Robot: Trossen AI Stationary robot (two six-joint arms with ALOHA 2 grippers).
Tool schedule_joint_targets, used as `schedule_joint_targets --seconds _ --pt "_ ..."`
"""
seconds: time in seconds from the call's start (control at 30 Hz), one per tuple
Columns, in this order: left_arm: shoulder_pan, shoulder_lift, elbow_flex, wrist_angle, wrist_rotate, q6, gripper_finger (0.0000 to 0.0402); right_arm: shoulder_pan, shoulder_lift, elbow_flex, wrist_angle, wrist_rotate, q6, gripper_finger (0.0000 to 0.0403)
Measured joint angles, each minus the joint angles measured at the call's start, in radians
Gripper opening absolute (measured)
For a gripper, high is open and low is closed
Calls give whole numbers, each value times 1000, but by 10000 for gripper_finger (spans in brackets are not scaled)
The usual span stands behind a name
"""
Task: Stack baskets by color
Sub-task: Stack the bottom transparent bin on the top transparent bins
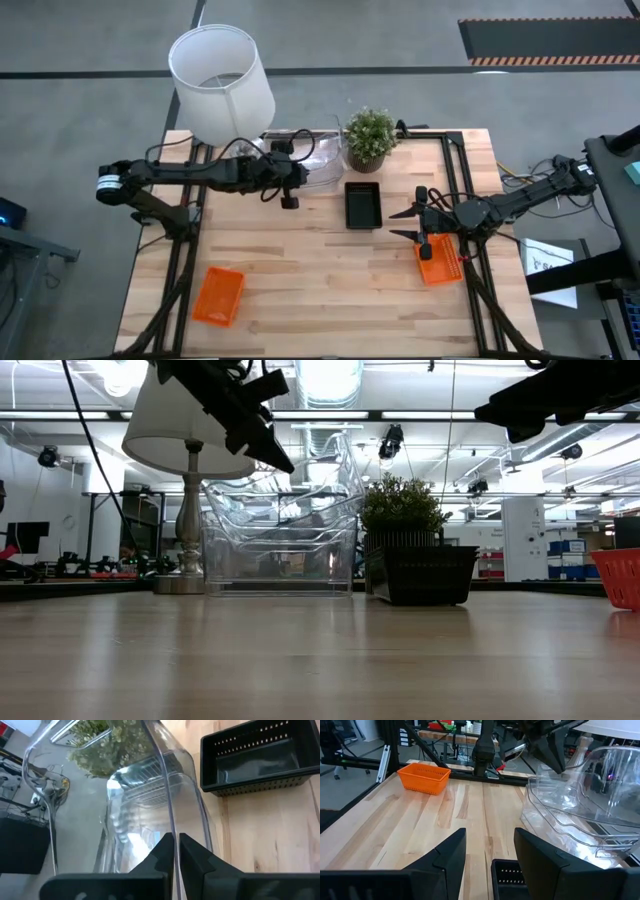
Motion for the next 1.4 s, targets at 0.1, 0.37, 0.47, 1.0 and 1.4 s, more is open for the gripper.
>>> schedule_joint_targets --seconds 0.1,0.37,0.47,1.0,1.4 --pt "-8 0 25 -36 -13 20 0 0 0 0 0 0 0 160" --pt "-47 0 86 -134 -129 59 0 0 0 0 0 0 0 160" --pt "-54 0 107 -174 -143 60 0 0 0 0 0 0 0 160" --pt "-71 19 165 -275 -236 52 0 0 0 0 -4 1 0 160" --pt "-105 174 376 -505 -260 -54 0 0 0 0 -19 7 0 160"
